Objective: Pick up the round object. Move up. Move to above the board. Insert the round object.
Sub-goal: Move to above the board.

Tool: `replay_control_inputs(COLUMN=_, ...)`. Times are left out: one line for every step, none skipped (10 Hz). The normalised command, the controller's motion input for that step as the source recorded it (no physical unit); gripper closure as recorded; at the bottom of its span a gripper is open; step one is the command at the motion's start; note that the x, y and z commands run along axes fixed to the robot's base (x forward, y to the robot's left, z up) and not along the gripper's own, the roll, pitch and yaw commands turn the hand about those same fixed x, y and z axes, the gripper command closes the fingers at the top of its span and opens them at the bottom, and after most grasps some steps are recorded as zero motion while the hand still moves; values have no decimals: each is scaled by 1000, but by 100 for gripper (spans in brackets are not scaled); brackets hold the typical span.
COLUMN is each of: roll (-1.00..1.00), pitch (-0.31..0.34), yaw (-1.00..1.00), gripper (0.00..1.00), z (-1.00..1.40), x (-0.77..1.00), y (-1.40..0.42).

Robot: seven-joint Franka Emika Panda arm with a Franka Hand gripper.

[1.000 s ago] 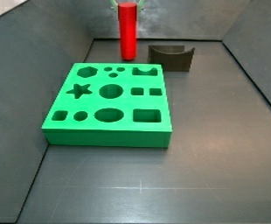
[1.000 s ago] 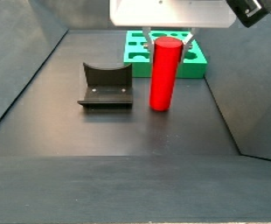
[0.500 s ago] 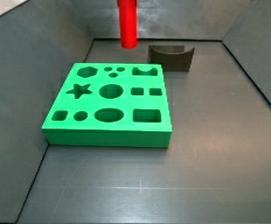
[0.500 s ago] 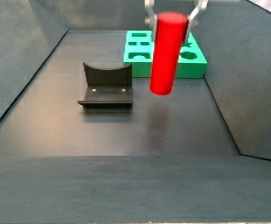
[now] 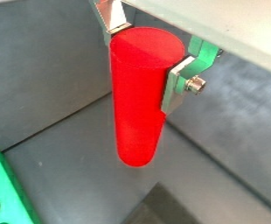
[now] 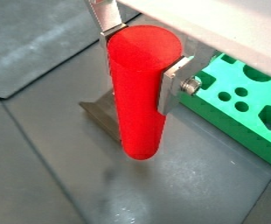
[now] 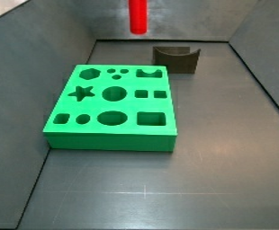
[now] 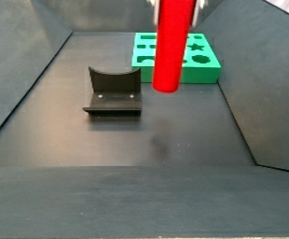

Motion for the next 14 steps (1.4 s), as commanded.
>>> replay_control_inputs(roll=201, pitch=52, yaw=42, gripper=100, z=1000, x=150, y=46)
replay_control_inputs(roll=150, pitch=53, yaw=36, gripper=100, z=940, x=122, y=30)
replay_control_inputs(roll=126, pitch=65, yaw=33, gripper=100, z=721, x=70, y=5)
replay_control_inputs(roll=119, pitch=68, yaw=32, gripper=100, z=607, x=51, y=1)
replay_control_inputs(roll=107, pitch=68, yaw=26, gripper=100, z=386, x=28, y=-5)
replay_control_inputs(roll=98, pitch=71, yaw=23, gripper=100, z=218, x=17, y=-8)
replay_control_inputs(roll=-523, pitch=434, yaw=-285, gripper=100, z=163, x=-39, y=-1000)
replay_control_inputs(roll=-521, pitch=431, yaw=-276, gripper=100, z=161, x=-39, y=-1000)
replay_control_inputs(roll=-401, pitch=337, yaw=-165, gripper=100, z=176, x=-36, y=-1000)
replay_control_inputs(roll=-324, pitch=245, yaw=-101, gripper=100, z=170, x=-32, y=-1000)
replay_control_inputs(roll=-168, pitch=156, yaw=-38, gripper=100, z=172, x=-30, y=-1000)
replay_control_inputs(roll=-116, pitch=126, yaw=-18, gripper=100, z=176, x=-30, y=-1000)
replay_control_inputs(roll=-42, pitch=78, yaw=-6, gripper=100, z=182, x=-29, y=-1000)
replay_control_inputs(roll=-25, pitch=54, yaw=0, gripper=100, z=185, x=-28, y=-1000)
